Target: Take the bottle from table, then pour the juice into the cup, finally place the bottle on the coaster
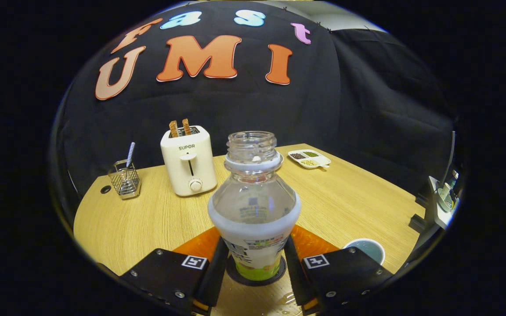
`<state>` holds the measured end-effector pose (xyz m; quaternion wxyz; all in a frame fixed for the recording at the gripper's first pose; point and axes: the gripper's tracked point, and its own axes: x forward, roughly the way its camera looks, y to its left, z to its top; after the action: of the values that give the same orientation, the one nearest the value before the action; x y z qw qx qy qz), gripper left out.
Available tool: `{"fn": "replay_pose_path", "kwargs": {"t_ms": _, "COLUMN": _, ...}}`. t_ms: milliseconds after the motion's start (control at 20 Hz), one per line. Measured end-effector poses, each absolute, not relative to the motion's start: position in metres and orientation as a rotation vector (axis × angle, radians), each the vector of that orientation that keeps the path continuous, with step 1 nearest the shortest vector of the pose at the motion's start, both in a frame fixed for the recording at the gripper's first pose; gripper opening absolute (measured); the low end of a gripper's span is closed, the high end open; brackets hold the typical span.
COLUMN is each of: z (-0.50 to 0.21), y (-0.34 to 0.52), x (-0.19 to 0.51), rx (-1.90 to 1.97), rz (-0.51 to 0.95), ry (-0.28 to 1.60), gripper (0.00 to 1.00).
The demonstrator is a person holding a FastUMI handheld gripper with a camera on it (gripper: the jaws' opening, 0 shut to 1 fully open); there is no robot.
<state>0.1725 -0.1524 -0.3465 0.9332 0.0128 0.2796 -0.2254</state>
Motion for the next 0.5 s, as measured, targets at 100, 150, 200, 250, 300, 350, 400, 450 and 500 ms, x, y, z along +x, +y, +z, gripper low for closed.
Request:
{"fn": "replay_pose_path", "kwargs": {"t_ms": 100, "z": -0.3462, "y": -0.1511, "x": 0.1732, "rx": 0.034, "rz": -0.46, "ry": 0.566, "gripper": 0.66}}
{"fn": "replay_pose_path", "kwargs": {"t_ms": 150, "z": -0.3471, "y": -0.1499, "x": 0.172, "rx": 0.039, "rz": -0.46, "ry": 0.569, "gripper": 0.67}}
{"fn": "replay_pose_path", "kwargs": {"t_ms": 200, "z": -0.3478, "y": -0.1504, "x": 0.1728, "rx": 0.04, "rz": -0.461, "ry": 0.566, "gripper": 0.68}}
{"fn": "replay_pose_path", "kwargs": {"t_ms": 250, "z": -0.3483, "y": -0.1508, "x": 0.1725, "rx": 0.038, "rz": -0.466, "ry": 0.568, "gripper": 0.69}}
{"fn": "replay_pose_path", "kwargs": {"t_ms": 300, "z": -0.3515, "y": -0.1525, "x": 0.1691, "rx": 0.037, "rz": -0.471, "ry": 0.575, "gripper": 0.71}}
{"fn": "replay_pose_path", "kwargs": {"t_ms": 350, "z": -0.3524, "y": -0.1517, "x": 0.168, "rx": 0.04, "rz": -0.47, "ry": 0.579, "gripper": 0.79}}
{"fn": "replay_pose_path", "kwargs": {"t_ms": 400, "z": -0.3517, "y": -0.1505, "x": 0.1672, "rx": 0.047, "rz": -0.465, "ry": 0.58, "gripper": 0.88}}
{"fn": "replay_pose_path", "kwargs": {"t_ms": 450, "z": -0.3505, "y": -0.1491, "x": 0.166, "rx": 0.053, "rz": -0.46, "ry": 0.577, "gripper": 0.97}}
{"fn": "replay_pose_path", "kwargs": {"t_ms": 500, "z": -0.3474, "y": -0.1493, "x": 0.1659, "rx": 0.055, "rz": -0.457, "ry": 0.571, "gripper": 0.98}}
